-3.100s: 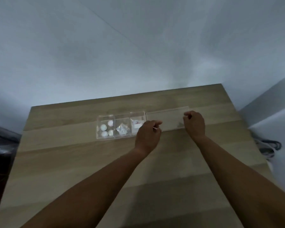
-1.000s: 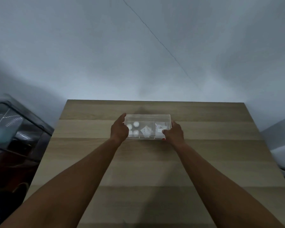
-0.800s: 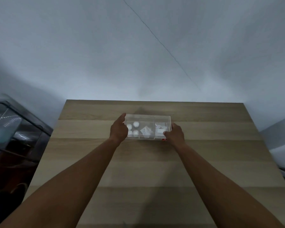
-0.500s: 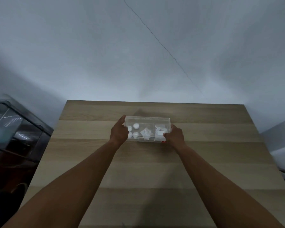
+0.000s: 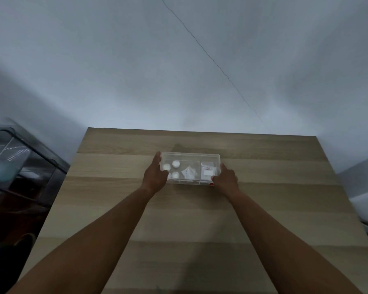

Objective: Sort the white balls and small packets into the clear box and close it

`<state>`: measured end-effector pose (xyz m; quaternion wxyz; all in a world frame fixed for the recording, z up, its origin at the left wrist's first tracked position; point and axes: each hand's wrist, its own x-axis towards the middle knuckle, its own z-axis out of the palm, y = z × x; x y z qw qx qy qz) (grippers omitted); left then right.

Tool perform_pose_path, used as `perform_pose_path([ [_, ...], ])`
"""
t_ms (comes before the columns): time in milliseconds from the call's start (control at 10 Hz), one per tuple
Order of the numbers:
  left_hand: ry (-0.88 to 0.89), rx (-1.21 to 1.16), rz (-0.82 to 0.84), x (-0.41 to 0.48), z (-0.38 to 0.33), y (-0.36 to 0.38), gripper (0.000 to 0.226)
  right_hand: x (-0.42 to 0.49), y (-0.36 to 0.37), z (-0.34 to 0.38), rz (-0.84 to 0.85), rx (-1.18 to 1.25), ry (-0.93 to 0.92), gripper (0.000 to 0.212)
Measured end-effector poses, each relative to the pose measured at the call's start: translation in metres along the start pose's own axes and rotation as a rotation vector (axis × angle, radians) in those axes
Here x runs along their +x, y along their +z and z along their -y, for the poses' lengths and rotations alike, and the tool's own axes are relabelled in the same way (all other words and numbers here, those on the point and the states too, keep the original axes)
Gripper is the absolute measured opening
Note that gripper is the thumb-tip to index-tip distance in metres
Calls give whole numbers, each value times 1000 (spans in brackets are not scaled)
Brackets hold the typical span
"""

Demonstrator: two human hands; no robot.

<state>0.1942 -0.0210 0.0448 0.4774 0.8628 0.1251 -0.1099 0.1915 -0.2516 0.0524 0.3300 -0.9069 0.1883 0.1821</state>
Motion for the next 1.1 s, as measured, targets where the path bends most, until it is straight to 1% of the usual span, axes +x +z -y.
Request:
perform_pose_path([
  [100,2,13,4,-2,6,1,83,-2,0,-1,-8,87,-31,65],
  [200,-74,-32,-82,-8,12,4,77,-8,3,-5,-60,245,-32,66],
  [300,-116,-40,-186,-18,16,7,58,-14,8,-11,-108,321,-5,60],
  [400,-35,11,-242,-31,15,11,39,-19,13,-14,-143,304,-22,50],
  [700,25,14,-163,-28,13,13,42,-18,10,-9,-128,239,-65,59],
  [900,-12,30,-86,-23,15,12,45,-18,8,-8,-128,215,-95,55],
  [1000,3,13,-69,-23,15,11,46,-15,6,-8,-87,219,-90,59],
  [1100,24,12,-63,-26,14,13,47,-18,6,-9,-91,260,-110,58],
])
